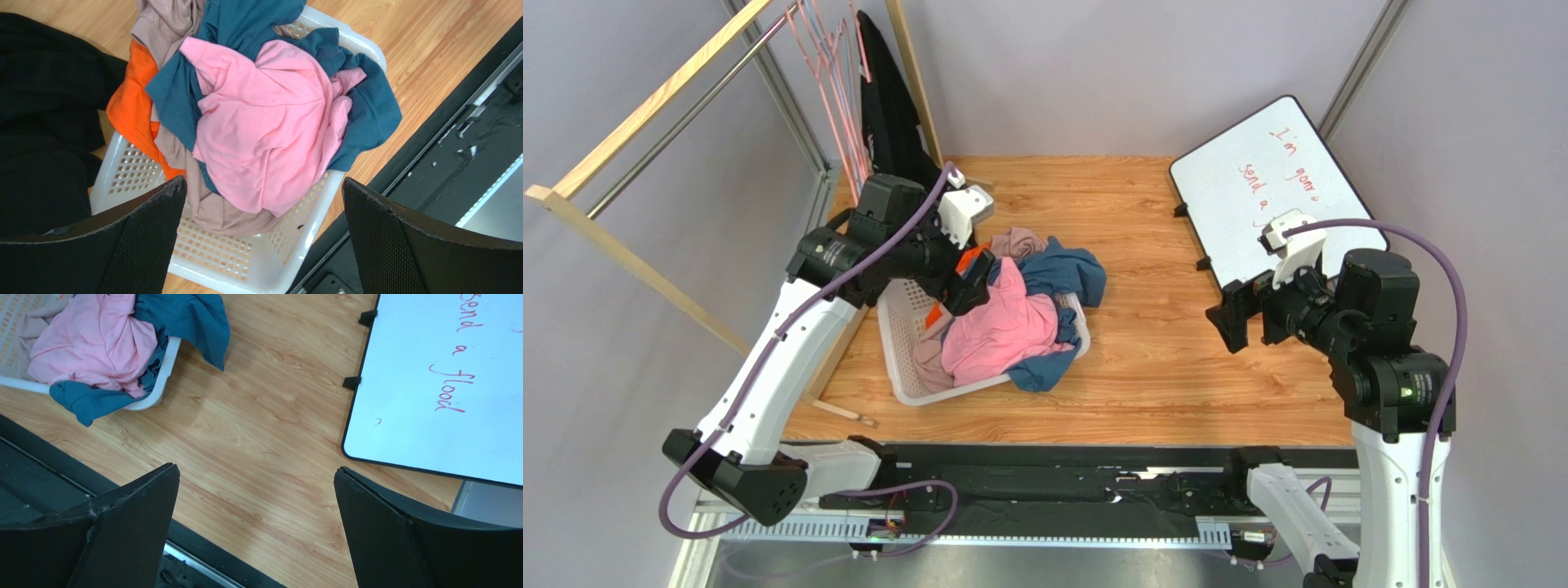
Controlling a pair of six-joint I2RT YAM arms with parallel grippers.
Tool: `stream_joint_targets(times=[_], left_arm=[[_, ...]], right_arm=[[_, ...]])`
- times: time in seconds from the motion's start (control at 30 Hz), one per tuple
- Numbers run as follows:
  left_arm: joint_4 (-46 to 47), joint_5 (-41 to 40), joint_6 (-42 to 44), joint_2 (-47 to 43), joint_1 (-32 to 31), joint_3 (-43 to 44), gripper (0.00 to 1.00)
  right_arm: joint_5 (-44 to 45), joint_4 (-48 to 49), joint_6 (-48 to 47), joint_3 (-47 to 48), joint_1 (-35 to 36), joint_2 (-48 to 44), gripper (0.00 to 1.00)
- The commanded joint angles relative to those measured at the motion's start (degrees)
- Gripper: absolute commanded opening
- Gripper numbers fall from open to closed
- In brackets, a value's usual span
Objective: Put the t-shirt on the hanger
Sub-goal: Pick up the T-shirt and place it in the bin.
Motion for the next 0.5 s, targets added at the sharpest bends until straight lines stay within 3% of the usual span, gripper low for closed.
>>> stream_joint_targets(times=[0.0,0.2,0.47], left_arm=[[-0.1,-0.5,5.7,0.4,-0.2,0.1,0.99],[1.2,-3.8,11.5,4.9,-0.3,-6.0,0.99],[5.4,-4.6,14.4,16.2,-0.1,-6.3,0.93]], right_arm=[[-3.4,-0.8,0.5,-0.1,-0.9,1.0,1.0],[-6.1,-1.1,1.2,0.2,-1.6,2.5,1.0],[-6.6,-2.3,0.9,1.2,-1.6,3.1,1.0]])
